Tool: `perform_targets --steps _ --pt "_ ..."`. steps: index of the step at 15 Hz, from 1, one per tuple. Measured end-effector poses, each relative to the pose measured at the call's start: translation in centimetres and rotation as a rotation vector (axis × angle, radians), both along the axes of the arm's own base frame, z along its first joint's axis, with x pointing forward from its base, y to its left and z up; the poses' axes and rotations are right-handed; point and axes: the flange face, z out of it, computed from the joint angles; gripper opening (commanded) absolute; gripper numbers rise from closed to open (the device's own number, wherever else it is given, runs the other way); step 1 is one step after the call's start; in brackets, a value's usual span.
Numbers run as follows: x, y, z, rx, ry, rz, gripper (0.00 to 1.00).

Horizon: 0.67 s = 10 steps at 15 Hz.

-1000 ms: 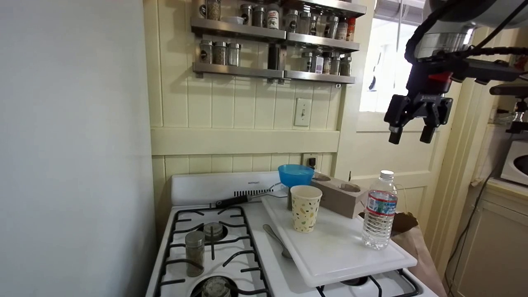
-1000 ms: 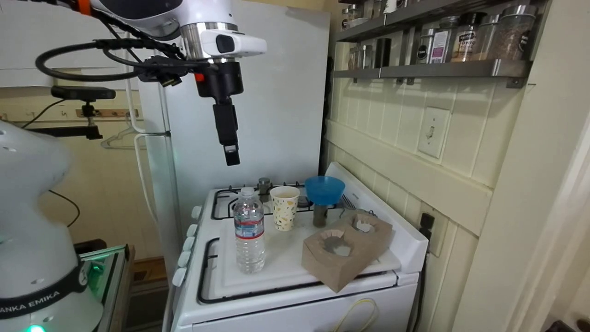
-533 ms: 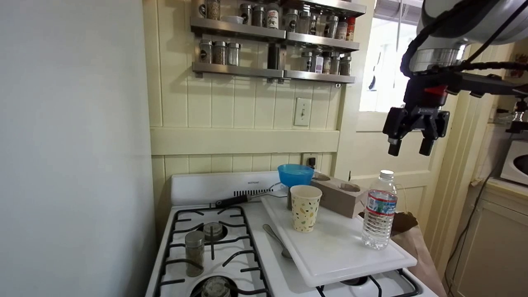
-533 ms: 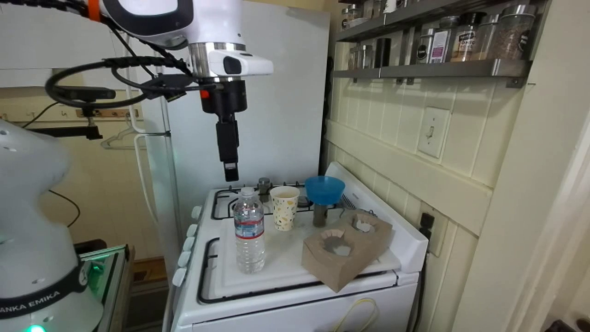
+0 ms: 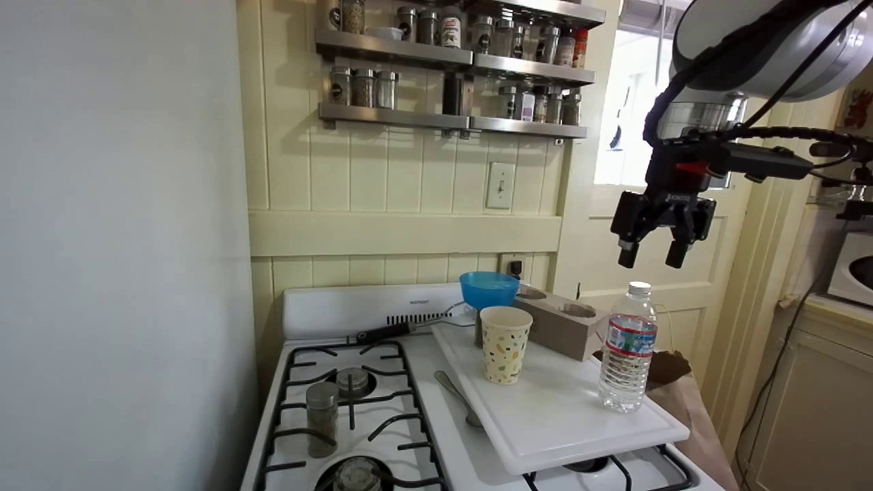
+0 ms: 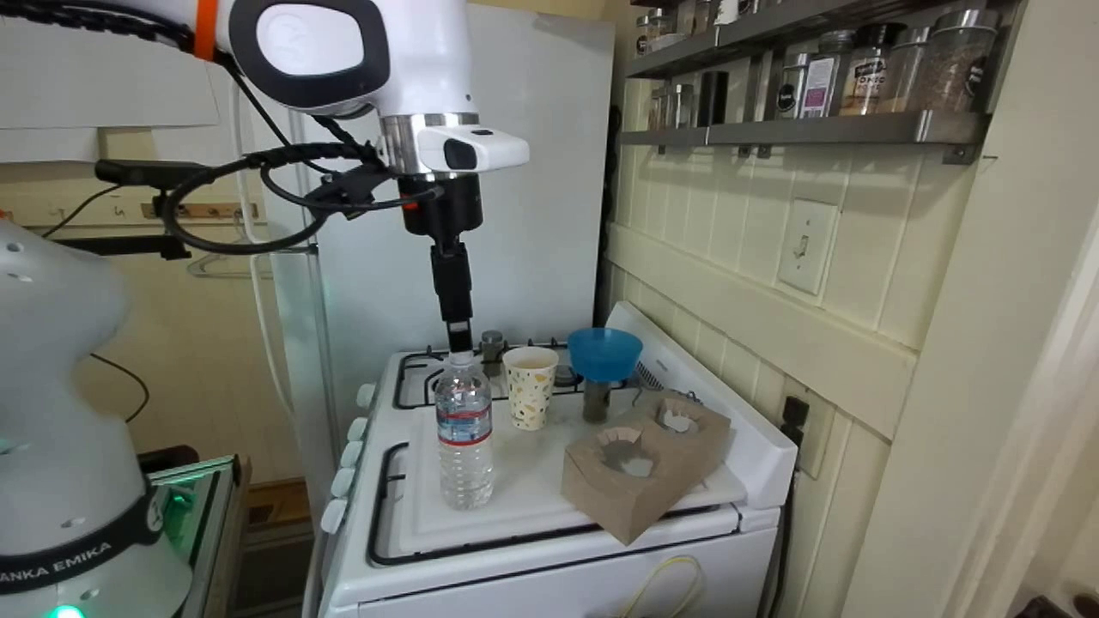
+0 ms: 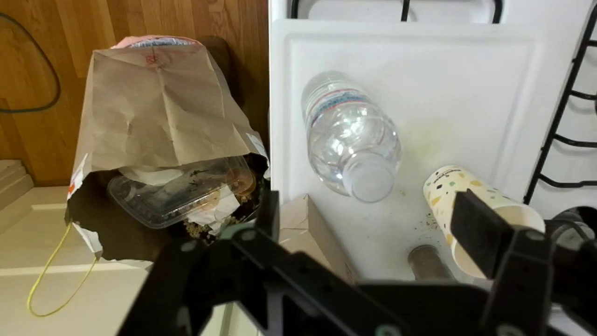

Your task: Put the water bottle inside the bowl

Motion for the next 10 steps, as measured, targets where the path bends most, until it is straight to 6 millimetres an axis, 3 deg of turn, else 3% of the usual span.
perform_targets --steps 4,9,10 --pt "0.4 0.8 -0.9 0.021 -0.003 0.009 0.92" --pt "0.5 0.8 -1.9 0.041 0.018 0.001 0.74" --pt "0.5 0.8 -2.1 0.044 0.022 0.0 0.75"
